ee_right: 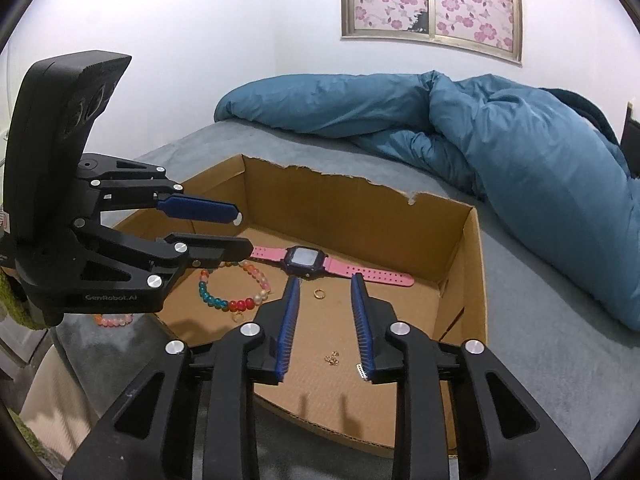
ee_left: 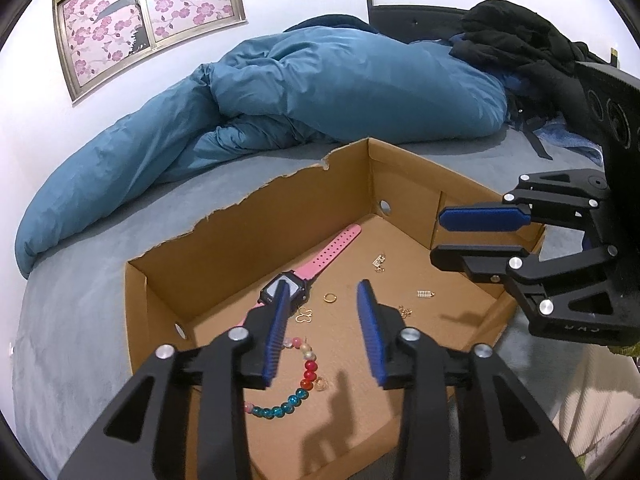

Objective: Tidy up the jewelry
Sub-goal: 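Open both tools to drop the ring and chain into the box, then withdraw both tools toward the pink bead bracelet and gold butterfly charm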

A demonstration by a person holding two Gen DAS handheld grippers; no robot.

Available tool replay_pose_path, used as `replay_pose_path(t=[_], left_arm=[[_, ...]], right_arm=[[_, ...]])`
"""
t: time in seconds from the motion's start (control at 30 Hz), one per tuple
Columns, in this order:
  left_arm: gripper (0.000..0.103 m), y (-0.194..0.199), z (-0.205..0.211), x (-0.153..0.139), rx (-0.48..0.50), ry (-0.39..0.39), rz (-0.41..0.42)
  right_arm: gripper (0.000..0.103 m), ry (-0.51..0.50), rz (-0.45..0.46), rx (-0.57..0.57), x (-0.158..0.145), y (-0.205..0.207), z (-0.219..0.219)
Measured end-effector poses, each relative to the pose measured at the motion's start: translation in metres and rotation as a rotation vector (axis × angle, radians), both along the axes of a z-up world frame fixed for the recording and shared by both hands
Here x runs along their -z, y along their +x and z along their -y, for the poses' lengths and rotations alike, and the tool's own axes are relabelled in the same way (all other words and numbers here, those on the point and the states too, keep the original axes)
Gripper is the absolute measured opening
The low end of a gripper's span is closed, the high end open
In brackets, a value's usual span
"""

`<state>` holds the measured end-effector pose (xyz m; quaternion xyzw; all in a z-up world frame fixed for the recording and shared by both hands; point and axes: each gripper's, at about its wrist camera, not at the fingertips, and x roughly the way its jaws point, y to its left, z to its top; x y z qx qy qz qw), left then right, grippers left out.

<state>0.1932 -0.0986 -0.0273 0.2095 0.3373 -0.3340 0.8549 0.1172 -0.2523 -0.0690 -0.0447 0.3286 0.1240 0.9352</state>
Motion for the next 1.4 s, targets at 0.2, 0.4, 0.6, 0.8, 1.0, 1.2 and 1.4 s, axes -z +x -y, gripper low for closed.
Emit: replay_pose_path(t=[0.2,0.4,0.6,0.8,1.0,1.2,1.4], left_arm=[[0.042,-0.003,-0.002,-0.003,-0.008,-0.007,0.013],[0.046,-0.008,-0.005,-0.008,-0.01,-0.015,0.026],[0.048,-0.017,-0.009,-0.014,-0.014,-0.024,0.04],[0.05,-0.029,-0.015,-0.024,-0.013,-0.036,0.06],[0.05,-0.041,-0.024,-0.031,-0.022,-0.055,0.063],[0.05,-0.056,-0.034,-0.035,-0.03,-0.067,0.052],[0.05,-0.069,-0.041,-0.035,-0.034,-0.068,0.035]], right_arm=[[0.036,0.004,0.013,0.0,-0.003,-0.003,0.0],[0.044,0.014,0.033,-0.002,-0.007,-0.007,0.001],[0.047,0.023,0.053,-0.001,-0.013,-0.013,0.001],[0.047,0.034,0.073,-0.003,-0.02,-0.02,0.0],[0.048,0.047,0.09,-0.01,-0.026,-0.03,0.0],[0.048,0.055,0.095,-0.019,-0.029,-0.042,-0.003],[0.053,0.053,0.097,-0.024,-0.03,-0.053,-0.008]])
